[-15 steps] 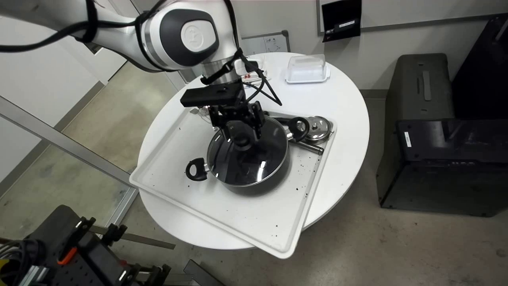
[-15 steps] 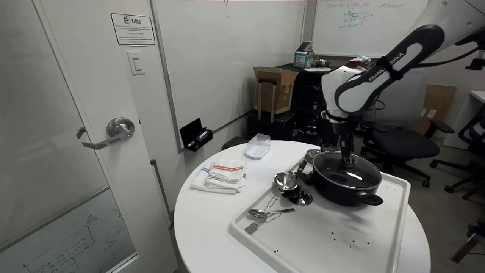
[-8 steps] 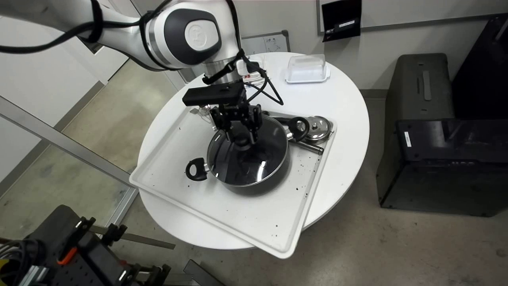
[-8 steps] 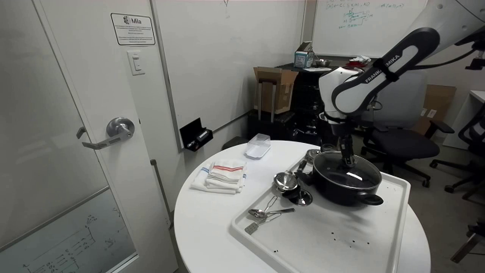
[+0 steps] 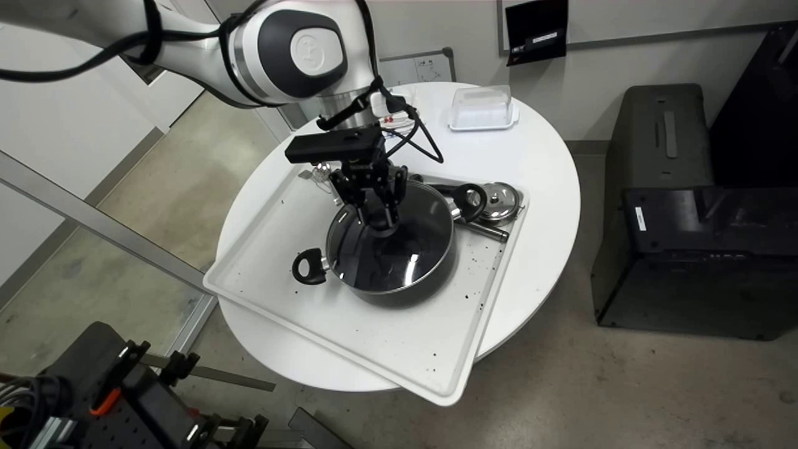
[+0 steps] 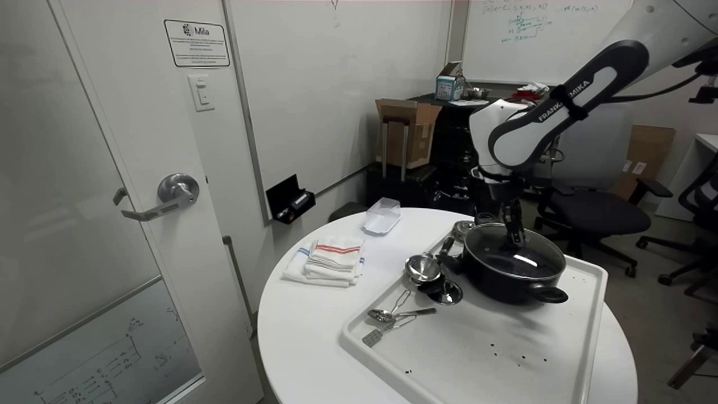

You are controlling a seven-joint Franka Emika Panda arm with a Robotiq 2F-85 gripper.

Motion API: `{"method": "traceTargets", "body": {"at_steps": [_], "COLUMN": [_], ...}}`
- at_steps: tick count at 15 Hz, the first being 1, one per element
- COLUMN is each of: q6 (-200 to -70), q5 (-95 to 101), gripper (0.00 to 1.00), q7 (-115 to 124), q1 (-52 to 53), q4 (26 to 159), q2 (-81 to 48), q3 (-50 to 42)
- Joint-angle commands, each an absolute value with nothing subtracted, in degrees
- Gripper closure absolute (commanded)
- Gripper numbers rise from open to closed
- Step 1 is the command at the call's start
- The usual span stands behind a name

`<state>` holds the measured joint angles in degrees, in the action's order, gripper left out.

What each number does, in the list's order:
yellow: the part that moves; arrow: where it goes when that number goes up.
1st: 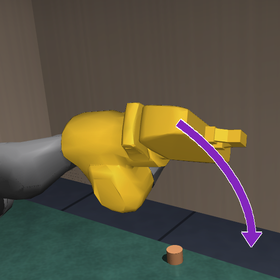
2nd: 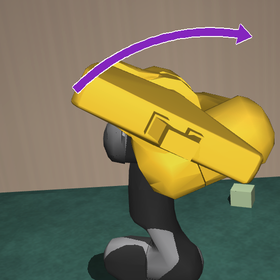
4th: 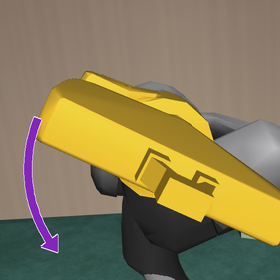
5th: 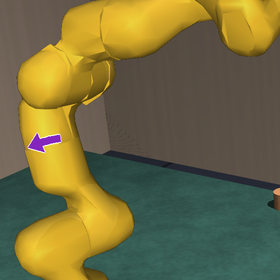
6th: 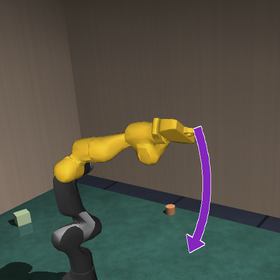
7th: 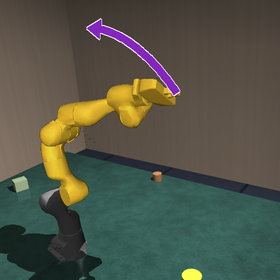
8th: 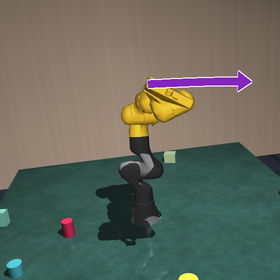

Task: Uncover the pot

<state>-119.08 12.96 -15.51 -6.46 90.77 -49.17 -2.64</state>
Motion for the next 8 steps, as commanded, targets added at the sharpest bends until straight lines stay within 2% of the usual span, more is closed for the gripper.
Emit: {"method": "traceTargets", "body": {"at_steps": [1, 8], "q6": [-117.4, -117.7], "q5": [13.1, 13.5], "gripper": [0.75, 0.75], "q7": [-17.0, -17.8], "q1": [-6.4, -6.5], "q4": [89.9, 93.4], "q2": [-48.8, -44.9], "q3": [-2.5, -2.6]}}
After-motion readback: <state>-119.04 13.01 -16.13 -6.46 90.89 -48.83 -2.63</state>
